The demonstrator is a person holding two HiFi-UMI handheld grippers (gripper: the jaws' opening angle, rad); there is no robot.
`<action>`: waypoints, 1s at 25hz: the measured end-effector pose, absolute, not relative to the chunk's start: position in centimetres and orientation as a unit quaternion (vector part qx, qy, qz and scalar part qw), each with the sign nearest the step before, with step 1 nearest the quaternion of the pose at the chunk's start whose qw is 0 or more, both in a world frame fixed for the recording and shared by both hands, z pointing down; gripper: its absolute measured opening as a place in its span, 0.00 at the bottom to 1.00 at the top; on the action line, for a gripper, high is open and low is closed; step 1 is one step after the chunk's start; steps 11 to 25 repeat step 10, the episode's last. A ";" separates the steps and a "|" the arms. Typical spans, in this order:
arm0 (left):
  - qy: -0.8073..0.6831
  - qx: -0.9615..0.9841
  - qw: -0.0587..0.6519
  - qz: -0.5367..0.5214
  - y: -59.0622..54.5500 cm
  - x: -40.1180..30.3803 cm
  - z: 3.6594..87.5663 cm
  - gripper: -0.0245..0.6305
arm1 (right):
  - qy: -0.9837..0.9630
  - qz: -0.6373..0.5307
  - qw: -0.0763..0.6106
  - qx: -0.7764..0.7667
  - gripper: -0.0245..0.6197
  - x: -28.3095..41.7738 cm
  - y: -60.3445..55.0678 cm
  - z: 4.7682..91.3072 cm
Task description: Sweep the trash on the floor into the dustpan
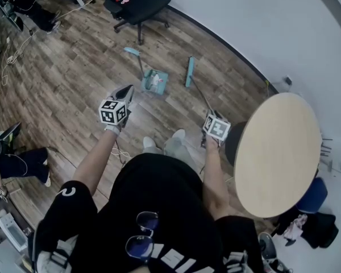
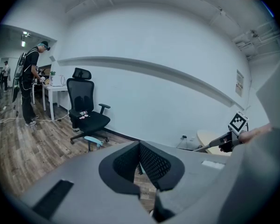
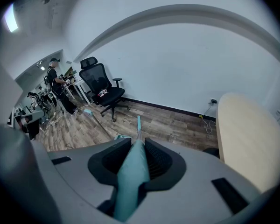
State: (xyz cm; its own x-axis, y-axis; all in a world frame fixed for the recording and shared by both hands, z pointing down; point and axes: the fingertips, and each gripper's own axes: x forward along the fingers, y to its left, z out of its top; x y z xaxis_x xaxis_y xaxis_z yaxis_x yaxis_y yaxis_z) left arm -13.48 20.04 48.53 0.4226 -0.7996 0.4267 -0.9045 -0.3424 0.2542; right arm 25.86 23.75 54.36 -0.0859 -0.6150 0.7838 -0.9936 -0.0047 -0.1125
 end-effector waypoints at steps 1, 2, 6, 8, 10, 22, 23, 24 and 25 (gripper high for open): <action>-0.525 0.812 0.230 0.114 20.2 -13.5 48.5 0.03 | -0.650 0.346 0.273 0.618 0.17 25.8 23.9 54.3; -0.525 0.812 0.230 0.113 20.3 -13.6 48.4 0.04 | -0.651 0.347 0.273 0.618 0.17 25.6 24.0 54.2; -0.524 0.812 0.230 0.112 20.7 -14.0 48.5 0.03 | -0.652 0.346 0.272 0.617 0.17 25.1 24.4 54.3; -0.524 0.812 0.230 0.112 20.7 -14.2 48.5 0.04 | -0.653 0.346 0.271 0.617 0.17 25.0 24.4 54.3; -0.525 0.812 0.230 0.112 20.7 -14.3 48.5 0.03 | -0.653 0.345 0.271 0.618 0.17 24.9 24.4 54.2; -0.525 0.812 0.230 0.112 20.7 -14.3 48.5 0.03 | -0.653 0.345 0.271 0.618 0.17 24.9 24.4 54.2; -0.525 0.812 0.230 0.112 20.7 -14.3 48.5 0.03 | -0.653 0.345 0.271 0.618 0.17 24.9 24.4 54.2; -0.525 0.812 0.230 0.112 20.7 -14.3 48.5 0.03 | -0.653 0.345 0.271 0.618 0.17 24.9 24.4 54.2; -0.525 0.812 0.230 0.112 20.7 -14.3 48.5 0.03 | -0.653 0.345 0.271 0.618 0.17 24.9 24.4 54.2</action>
